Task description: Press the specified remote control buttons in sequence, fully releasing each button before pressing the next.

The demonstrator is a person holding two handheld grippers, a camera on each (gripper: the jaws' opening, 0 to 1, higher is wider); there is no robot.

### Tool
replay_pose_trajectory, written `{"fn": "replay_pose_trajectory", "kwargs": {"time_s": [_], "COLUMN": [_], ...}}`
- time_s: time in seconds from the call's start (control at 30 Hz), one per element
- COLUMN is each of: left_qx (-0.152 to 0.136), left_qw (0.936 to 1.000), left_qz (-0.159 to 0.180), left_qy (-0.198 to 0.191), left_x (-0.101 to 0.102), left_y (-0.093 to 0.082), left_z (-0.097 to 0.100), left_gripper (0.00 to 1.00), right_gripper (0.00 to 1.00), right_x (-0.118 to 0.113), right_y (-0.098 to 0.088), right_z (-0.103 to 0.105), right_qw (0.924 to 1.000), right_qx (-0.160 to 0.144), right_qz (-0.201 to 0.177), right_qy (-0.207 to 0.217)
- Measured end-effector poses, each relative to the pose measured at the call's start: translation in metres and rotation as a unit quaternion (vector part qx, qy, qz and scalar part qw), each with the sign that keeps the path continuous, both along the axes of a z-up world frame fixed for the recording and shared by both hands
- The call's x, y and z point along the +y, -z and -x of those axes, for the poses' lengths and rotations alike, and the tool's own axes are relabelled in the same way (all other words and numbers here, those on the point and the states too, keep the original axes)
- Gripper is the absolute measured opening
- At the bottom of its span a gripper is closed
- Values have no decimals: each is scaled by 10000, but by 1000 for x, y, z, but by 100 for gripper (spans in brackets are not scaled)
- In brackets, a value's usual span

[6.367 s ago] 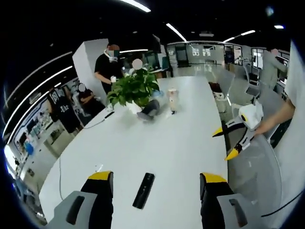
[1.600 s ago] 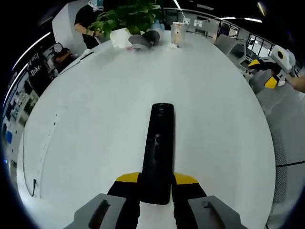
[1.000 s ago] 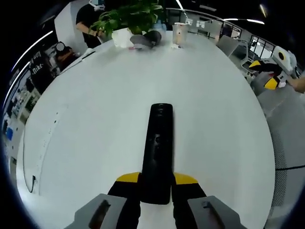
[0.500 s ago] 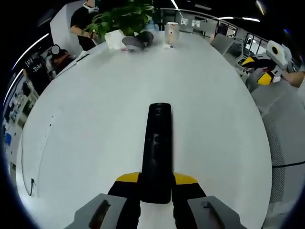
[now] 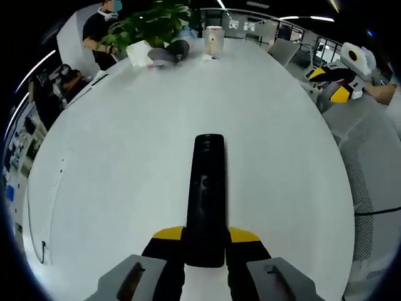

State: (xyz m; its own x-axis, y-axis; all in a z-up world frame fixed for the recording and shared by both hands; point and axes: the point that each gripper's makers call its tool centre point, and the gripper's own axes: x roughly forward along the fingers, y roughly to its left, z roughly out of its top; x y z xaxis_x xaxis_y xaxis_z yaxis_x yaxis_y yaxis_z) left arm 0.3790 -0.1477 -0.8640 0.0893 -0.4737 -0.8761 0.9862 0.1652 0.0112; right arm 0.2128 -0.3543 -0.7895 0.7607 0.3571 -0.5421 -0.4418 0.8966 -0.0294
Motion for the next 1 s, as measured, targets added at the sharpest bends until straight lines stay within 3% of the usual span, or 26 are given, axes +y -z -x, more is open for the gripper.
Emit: {"fn": "replay_pose_trajectory", "kwargs": {"time_s": [0.33, 1.0], "left_qx": [-4, -27], "left_qw": [9999, 9996], "left_qz": [-41, 2], "left_qy": [127, 285], "left_x": [-2, -8], "left_y": [0, 1], "left_z": [14, 39], "left_gripper": [23, 23], "right_gripper": [28, 24], "right_x": [4, 6], "right_y": [6, 11], "right_z": [4, 7], "right_qw": [9997, 9992], "right_qx": [210, 340], "right_qz": [-11, 25], "right_qy": [-107, -225]}}
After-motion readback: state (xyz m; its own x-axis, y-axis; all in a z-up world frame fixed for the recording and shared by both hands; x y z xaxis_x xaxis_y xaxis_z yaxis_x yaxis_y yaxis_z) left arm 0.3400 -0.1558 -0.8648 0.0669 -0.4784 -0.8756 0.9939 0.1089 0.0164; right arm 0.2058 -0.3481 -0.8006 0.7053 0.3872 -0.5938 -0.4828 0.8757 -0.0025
